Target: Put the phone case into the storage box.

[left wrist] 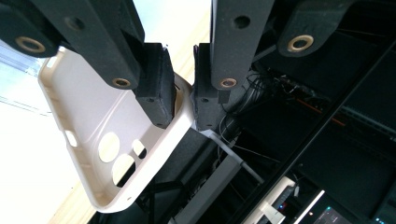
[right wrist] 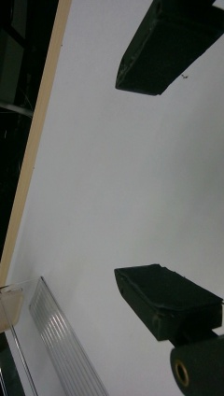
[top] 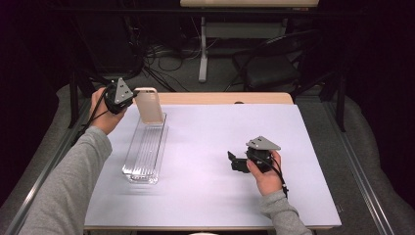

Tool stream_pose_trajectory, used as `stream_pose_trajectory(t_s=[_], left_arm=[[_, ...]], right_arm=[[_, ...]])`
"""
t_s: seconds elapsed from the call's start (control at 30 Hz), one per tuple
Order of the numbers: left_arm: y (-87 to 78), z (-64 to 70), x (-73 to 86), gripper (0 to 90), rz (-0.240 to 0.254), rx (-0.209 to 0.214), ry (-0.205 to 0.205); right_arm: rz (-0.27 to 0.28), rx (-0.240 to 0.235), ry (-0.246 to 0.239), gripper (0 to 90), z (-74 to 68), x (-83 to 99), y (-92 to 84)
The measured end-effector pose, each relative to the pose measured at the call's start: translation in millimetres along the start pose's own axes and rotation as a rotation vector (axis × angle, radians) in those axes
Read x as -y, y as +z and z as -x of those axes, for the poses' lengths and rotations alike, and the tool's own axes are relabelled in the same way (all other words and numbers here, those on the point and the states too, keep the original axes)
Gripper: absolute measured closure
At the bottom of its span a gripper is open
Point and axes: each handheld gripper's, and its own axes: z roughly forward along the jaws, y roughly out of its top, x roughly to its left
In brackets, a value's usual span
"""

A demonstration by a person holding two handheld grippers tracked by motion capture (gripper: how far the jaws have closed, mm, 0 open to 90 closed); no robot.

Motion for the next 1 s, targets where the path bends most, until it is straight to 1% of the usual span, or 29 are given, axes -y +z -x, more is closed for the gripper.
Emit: stream_pose_trajectory(t_s=[0.27, 0.37, 0.57, 0.77, 0.9, 1.0], left_arm=[[4.0, 3.9, 7.1, 78.9, 0.009, -0.016, -0.016], [5.5, 4.6, 9.7, 78.9, 0.007, -0.013, -0.024], [7.2, 7.0, 9.5, 78.9, 0.011, -0.01, -0.009], [10.6, 11.1, 9.3, 78.8, 0.001, -0.006, 0.008], [11.9, 12.4, 9.7, 78.9, 0.005, -0.004, 0.006], [13.1, 13.3, 9.5, 78.9, 0.006, -0.003, 0.012]], right_arm=[[0.0, -0.003, -0.001, 8.1, 0.3, 0.0, 0.0], [-0.001, -0.001, 0.001, 8.1, 0.9, 0.1, 0.3], [-0.003, 0.0, -0.002, 8.1, 1.1, 0.7, 1.9], [-0.007, -0.002, -0.008, 8.1, 0.7, 0.9, 2.3], [-0.004, 0.003, -0.004, 8.1, 2.0, 1.1, 2.0], [-0.002, 0.002, -0.004, 8.1, 1.9, 1.3, 2.2]])
